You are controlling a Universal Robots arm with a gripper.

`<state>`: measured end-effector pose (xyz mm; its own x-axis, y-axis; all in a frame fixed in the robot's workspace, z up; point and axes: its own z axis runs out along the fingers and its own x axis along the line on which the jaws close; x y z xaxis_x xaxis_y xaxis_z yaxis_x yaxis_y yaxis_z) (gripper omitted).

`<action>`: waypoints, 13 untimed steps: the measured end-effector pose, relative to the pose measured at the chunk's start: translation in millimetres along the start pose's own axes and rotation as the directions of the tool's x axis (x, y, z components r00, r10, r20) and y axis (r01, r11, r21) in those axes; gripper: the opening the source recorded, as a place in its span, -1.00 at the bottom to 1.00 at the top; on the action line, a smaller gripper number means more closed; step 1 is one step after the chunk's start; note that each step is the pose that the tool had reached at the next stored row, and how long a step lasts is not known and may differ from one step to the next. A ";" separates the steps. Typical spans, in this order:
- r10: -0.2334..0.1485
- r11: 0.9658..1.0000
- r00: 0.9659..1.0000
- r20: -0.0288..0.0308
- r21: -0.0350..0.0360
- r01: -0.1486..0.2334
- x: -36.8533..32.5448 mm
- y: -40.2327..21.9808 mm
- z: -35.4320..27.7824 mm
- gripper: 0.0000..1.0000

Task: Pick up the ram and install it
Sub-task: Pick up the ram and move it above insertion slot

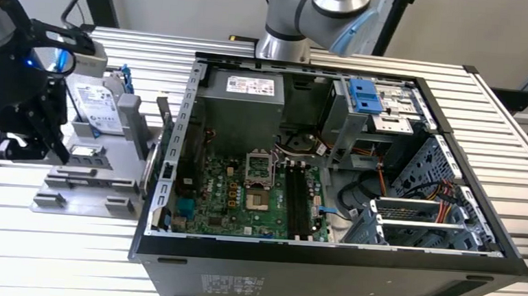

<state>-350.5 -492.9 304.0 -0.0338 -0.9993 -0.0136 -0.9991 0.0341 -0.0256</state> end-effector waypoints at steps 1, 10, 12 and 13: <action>0.000 1.000 1.000 0.000 0.001 0.000 0.0 0.0 -2.1 -1.00; 0.000 1.000 1.000 0.000 0.001 0.000 -0.5 -0.5 -28.7 -1.00; 0.000 1.000 1.000 0.000 0.002 0.000 -0.5 -0.7 -36.5 -1.00; 0.000 1.000 1.000 0.000 0.002 0.000 -0.6 -0.8 -39.3 -1.00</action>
<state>-350.7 -492.9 343.3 -0.0338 -0.9993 -0.0137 -0.9990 0.0342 -0.0279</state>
